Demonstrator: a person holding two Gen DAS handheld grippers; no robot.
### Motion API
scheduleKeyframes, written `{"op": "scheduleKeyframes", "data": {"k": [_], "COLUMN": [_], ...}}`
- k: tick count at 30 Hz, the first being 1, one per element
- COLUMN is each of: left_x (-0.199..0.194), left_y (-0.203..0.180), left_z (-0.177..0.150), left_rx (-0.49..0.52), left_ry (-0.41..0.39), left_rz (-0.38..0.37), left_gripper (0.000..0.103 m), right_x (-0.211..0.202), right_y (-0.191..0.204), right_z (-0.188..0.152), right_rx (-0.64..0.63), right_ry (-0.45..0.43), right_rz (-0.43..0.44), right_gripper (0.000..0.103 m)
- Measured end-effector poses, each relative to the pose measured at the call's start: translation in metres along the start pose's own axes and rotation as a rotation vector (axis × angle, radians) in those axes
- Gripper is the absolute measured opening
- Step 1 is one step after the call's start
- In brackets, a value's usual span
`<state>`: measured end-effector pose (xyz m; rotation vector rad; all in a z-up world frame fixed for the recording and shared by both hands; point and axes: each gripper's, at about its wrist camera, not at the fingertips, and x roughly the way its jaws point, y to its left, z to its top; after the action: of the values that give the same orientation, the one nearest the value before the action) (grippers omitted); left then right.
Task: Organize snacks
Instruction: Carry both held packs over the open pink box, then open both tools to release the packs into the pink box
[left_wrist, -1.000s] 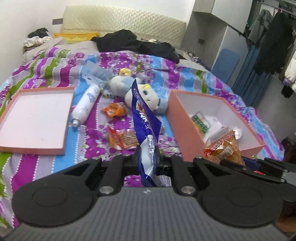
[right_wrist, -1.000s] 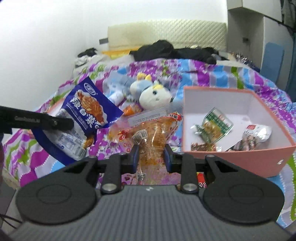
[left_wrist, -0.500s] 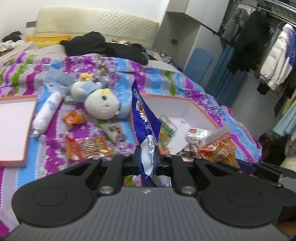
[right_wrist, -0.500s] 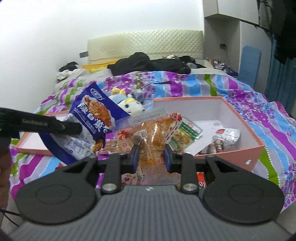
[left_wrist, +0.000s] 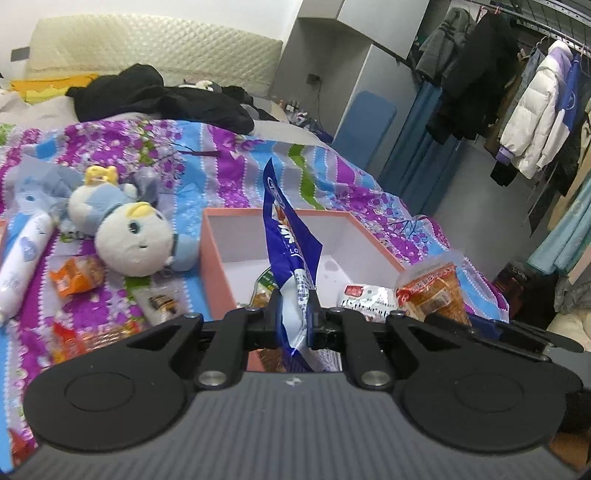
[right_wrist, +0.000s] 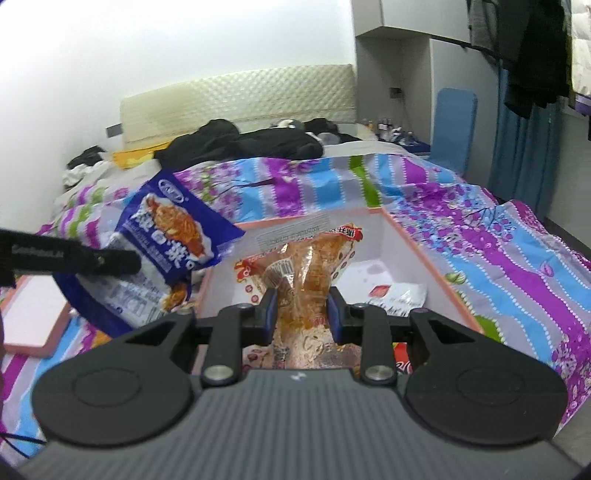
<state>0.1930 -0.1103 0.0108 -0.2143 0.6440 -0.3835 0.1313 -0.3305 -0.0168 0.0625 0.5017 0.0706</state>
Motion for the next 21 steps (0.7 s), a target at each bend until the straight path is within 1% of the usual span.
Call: {"op": "scheduleKeyframes", "data": {"k": [2, 5, 9, 12, 17, 21], "left_x": [0.023, 0.053, 0.097, 0.125, 0.155, 0.170], "left_y": [0.001, 0.001, 0.002, 0.007, 0.016, 0.023], "left_z": [0.008, 0.018, 0.029, 0.033, 0.029, 0.021], "left_rx": [-0.013, -0.001, 0.007, 0.005, 0.014, -0.001], "left_ry": [0.019, 0.042, 0.083, 0.111, 0.151, 0.183], "left_rz": [-0.016, -0.025, -0.027, -0.022, -0.006, 0.009], "left_gripper": [0.014, 0.014, 0.014, 0.014, 0.014, 0.014], "right_x": [0.013, 0.037, 0.072, 0.098, 0.129, 0.141], "right_y": [-0.006, -0.012, -0.023, -0.027, -0.034, -0.037], "right_z": [0.005, 0.010, 0.011, 0.006, -0.006, -0.013], "right_rx": [-0.001, -0.004, 0.026, 0.027, 0.056, 0.068], "right_ry": [0.002, 0.014, 0.051, 0.094, 0.165, 0.194], "right_rz": [-0.004, -0.008, -0.001, 0.000, 0.005, 0.007], "right_gripper": [0.031, 0.031, 0.031, 0.032, 0.032, 0.034]}}
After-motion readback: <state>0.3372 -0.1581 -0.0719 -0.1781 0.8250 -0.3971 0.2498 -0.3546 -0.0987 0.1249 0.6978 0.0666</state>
